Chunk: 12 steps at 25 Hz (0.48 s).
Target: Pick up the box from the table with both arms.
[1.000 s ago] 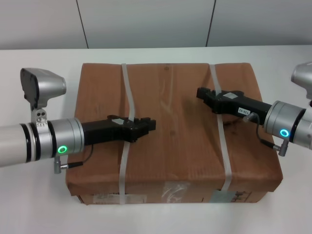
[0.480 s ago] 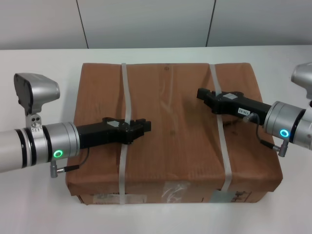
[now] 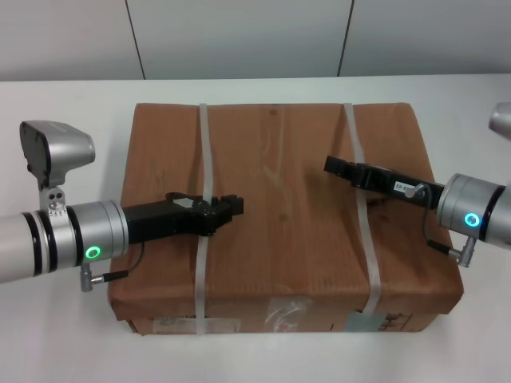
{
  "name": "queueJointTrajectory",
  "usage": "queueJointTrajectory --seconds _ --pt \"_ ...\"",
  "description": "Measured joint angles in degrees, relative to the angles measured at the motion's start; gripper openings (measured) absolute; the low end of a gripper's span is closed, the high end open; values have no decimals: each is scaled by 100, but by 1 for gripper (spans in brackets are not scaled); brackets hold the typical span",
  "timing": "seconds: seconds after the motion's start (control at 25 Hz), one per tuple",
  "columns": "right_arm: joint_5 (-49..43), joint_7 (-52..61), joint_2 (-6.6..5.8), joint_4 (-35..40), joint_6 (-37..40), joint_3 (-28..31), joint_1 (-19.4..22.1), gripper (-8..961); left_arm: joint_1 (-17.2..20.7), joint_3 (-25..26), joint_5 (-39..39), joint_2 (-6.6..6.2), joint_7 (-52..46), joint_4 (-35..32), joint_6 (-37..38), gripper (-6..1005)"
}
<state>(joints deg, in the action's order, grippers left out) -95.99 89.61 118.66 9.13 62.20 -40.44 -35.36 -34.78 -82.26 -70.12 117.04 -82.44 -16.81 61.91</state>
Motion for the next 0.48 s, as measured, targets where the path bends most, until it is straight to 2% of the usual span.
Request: queueJointTrajectory --seconds 0.48 --pt "278 -144 6 200 571 97 231 39 143 2 -1 -9 7 -300 205 98"
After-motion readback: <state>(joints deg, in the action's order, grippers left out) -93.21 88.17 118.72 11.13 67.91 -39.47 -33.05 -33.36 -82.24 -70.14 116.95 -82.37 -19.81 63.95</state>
